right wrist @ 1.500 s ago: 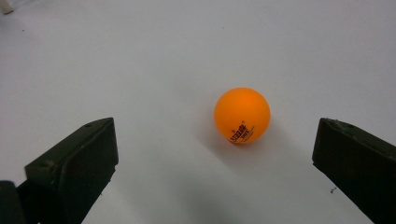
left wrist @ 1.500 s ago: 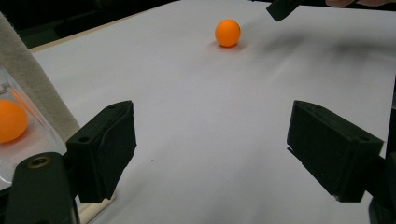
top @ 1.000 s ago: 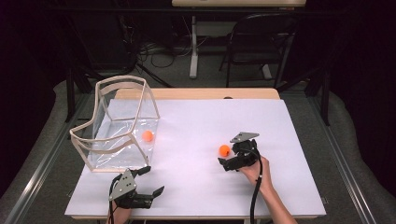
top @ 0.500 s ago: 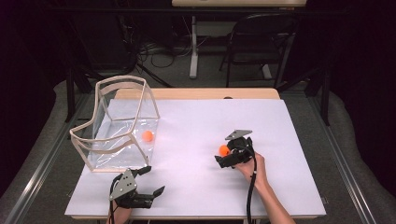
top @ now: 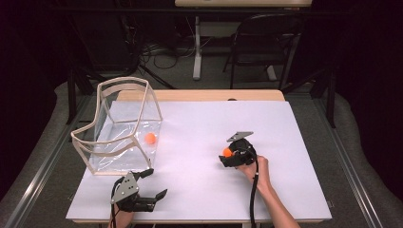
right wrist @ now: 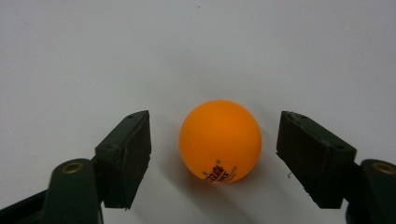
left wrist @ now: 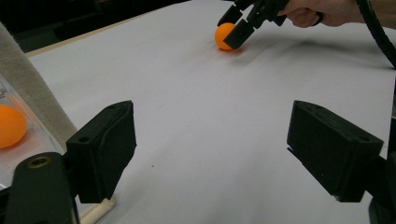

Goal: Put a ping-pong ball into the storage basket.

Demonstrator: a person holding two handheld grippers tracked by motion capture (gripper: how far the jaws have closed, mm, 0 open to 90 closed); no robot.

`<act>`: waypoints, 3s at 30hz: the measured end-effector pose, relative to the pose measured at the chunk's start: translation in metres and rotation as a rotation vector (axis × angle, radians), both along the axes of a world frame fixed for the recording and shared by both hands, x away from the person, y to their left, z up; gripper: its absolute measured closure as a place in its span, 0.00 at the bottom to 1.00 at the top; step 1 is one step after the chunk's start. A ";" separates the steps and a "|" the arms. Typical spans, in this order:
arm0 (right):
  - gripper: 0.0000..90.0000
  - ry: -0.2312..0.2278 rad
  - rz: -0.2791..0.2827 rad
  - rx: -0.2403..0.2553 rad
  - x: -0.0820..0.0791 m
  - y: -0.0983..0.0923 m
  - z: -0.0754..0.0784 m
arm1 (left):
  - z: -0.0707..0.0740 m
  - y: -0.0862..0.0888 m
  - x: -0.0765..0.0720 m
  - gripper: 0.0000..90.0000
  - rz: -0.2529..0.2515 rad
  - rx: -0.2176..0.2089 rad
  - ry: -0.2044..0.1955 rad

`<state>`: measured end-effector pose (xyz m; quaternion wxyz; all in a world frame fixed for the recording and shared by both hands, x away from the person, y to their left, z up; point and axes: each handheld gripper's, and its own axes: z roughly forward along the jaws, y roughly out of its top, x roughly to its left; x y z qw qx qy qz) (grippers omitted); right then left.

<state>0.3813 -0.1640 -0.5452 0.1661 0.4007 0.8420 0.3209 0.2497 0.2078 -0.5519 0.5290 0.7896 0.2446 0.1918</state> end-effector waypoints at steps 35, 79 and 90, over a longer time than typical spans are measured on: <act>0.56 0.018 0.004 0.018 0.001 -0.004 0.005 | 0.000 0.002 0.000 0.17 0.003 0.002 0.004; 0.57 -0.061 0.054 0.047 -0.018 -0.002 0.047 | 0.000 0.002 -0.001 0.17 0.006 0.004 0.001; 0.57 -0.075 0.064 0.051 -0.022 0.001 0.055 | 0.000 0.002 -0.001 0.17 0.006 0.005 0.000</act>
